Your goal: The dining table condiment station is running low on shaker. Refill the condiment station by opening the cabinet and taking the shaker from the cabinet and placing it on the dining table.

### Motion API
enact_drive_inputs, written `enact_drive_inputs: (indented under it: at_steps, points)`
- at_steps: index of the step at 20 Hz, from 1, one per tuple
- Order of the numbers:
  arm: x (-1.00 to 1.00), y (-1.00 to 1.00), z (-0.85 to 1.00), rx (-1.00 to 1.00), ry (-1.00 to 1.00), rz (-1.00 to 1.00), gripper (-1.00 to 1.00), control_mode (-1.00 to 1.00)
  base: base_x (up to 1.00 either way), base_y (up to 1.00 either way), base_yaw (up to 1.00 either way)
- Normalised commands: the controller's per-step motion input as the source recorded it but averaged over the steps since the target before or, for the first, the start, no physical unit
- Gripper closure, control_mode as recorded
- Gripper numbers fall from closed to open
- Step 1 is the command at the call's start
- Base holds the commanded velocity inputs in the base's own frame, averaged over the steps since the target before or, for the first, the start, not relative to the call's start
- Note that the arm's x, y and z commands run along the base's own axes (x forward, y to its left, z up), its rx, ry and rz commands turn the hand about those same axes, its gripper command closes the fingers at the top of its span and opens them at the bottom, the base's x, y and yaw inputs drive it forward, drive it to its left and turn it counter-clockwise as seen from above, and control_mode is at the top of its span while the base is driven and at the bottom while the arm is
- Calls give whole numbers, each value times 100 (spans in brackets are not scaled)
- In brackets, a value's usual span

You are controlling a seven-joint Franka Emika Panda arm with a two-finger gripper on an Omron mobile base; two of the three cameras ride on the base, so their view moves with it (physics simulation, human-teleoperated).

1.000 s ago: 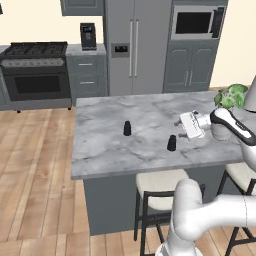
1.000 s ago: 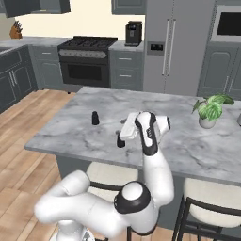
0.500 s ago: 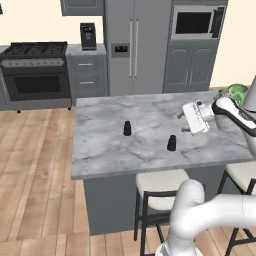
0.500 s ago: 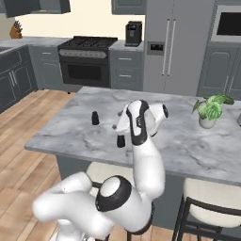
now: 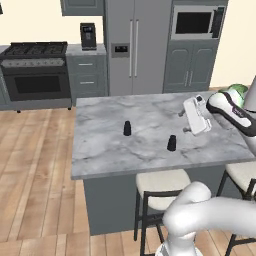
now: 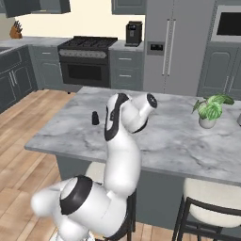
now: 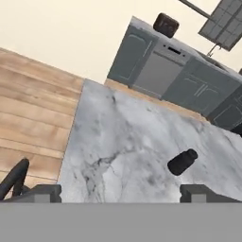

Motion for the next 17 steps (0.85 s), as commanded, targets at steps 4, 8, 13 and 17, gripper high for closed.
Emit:
enact_drive_inputs:
  at_steps: [4, 8, 13, 17]
  points:
    - [-68, 14, 20, -25, -19, -13, -100, -100, 0, 0, 0]
    - [-75, 14, 30, -24, -21, -14, -100, -100, 0, 0, 0]
    - [-78, 15, 32, -24, -21, -14, -100, -100, 0, 0, 0]
    - [-79, 16, 36, -24, -21, -14, -100, -100, 0, 0, 0]
